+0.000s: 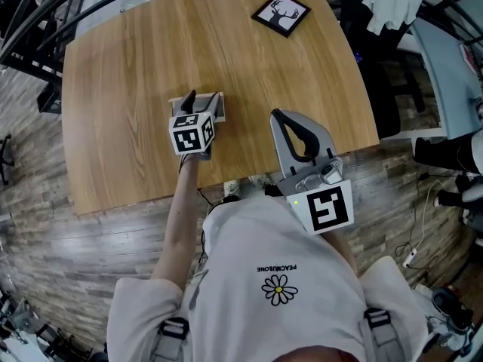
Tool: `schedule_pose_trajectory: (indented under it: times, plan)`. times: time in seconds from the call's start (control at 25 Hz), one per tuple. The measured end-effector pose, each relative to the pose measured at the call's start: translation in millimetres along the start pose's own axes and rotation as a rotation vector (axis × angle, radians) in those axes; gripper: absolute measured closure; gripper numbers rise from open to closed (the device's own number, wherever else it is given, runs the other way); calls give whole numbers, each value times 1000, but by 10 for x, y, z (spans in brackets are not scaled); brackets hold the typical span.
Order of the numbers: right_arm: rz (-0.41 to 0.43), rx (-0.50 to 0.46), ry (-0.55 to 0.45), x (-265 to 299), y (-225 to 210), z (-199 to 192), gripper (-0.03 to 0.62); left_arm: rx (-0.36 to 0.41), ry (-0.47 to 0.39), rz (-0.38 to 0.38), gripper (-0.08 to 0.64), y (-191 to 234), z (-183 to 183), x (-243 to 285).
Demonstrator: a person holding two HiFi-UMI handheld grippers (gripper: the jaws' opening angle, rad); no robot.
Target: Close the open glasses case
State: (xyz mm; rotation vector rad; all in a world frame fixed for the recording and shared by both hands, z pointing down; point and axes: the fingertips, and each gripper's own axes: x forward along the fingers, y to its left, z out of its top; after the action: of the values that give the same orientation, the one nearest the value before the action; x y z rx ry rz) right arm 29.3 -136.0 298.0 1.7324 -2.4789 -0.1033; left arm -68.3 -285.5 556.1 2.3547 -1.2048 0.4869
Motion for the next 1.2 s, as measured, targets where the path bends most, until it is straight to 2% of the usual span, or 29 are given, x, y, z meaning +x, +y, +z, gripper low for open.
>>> schedule_pose_trajectory:
  times: [1.2]
  plan:
    - [25,16,-13,-79,83,3,584,-4,69,2,288,-167,-489,-279]
